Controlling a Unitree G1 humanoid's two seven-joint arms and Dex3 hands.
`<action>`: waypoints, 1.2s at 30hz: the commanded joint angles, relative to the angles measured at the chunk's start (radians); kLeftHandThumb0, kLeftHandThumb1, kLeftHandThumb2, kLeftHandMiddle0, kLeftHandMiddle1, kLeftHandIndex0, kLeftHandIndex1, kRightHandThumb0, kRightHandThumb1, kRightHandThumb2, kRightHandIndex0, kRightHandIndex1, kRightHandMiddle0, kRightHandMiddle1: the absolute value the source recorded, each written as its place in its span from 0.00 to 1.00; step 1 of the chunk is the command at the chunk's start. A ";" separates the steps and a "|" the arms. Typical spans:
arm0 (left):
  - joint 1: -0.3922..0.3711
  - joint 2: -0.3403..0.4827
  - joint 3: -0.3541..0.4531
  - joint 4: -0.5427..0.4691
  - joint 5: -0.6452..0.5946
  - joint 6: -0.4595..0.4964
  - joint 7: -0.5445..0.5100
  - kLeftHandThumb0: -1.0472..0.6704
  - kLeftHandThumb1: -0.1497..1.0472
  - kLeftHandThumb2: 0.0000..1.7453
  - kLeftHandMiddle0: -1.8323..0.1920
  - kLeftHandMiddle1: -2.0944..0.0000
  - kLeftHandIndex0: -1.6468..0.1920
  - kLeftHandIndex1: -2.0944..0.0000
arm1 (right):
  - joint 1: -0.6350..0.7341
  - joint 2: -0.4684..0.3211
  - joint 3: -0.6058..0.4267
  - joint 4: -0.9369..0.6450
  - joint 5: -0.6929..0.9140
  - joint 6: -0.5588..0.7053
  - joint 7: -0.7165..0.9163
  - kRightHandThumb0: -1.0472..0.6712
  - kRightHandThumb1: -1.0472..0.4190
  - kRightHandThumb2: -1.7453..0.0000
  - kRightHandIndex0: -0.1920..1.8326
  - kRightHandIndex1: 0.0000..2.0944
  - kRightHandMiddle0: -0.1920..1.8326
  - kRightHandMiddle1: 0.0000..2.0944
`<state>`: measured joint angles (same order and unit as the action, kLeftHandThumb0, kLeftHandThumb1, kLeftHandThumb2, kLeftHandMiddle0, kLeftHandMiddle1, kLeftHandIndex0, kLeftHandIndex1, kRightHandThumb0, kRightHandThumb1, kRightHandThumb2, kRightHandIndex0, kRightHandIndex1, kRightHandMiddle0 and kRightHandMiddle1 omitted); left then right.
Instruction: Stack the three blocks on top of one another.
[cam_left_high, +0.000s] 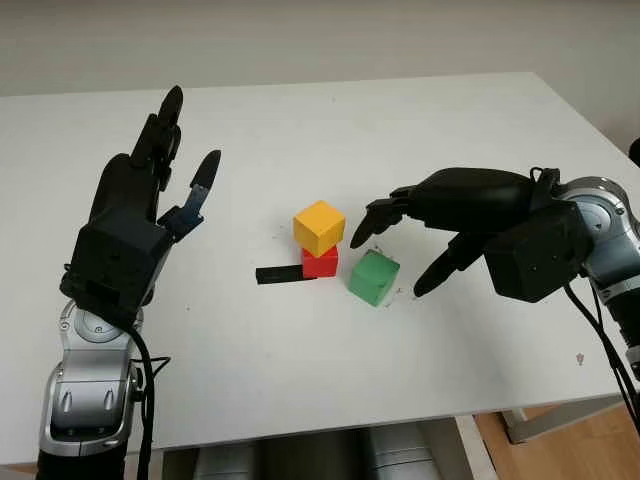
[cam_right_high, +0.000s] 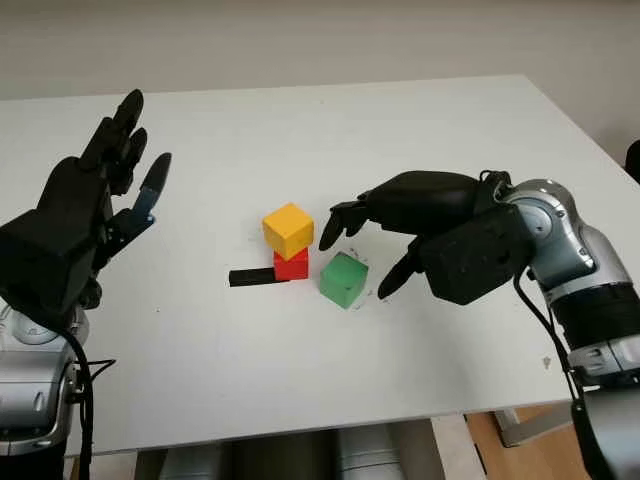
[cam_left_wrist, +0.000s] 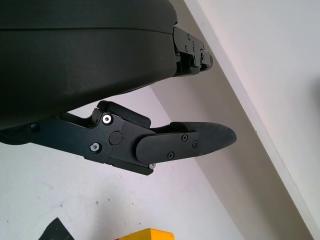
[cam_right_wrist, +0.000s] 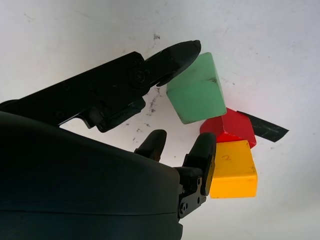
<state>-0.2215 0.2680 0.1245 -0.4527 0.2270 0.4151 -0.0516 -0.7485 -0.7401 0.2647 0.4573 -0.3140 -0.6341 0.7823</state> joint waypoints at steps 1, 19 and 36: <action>0.001 0.007 0.005 -0.018 -0.001 -0.004 -0.001 0.25 1.00 0.28 0.84 0.98 0.84 0.97 | 0.001 0.014 0.009 0.008 -0.008 -0.006 -0.011 0.29 0.13 0.97 0.18 0.45 0.15 0.46; 0.002 0.004 0.009 -0.020 0.001 -0.001 0.003 0.24 1.00 0.27 0.83 0.97 0.84 0.97 | -0.009 0.049 0.044 0.098 -0.078 -0.117 -0.111 0.32 0.13 0.97 0.20 0.44 0.19 0.44; 0.006 0.004 0.012 -0.023 -0.002 -0.003 0.001 0.24 1.00 0.27 0.83 0.97 0.84 0.97 | -0.011 0.041 0.077 0.149 -0.157 -0.222 -0.197 0.40 0.12 0.96 0.22 0.53 0.22 0.52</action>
<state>-0.2206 0.2680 0.1296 -0.4553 0.2274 0.4172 -0.0515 -0.7484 -0.6907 0.3323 0.5974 -0.4559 -0.8376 0.5977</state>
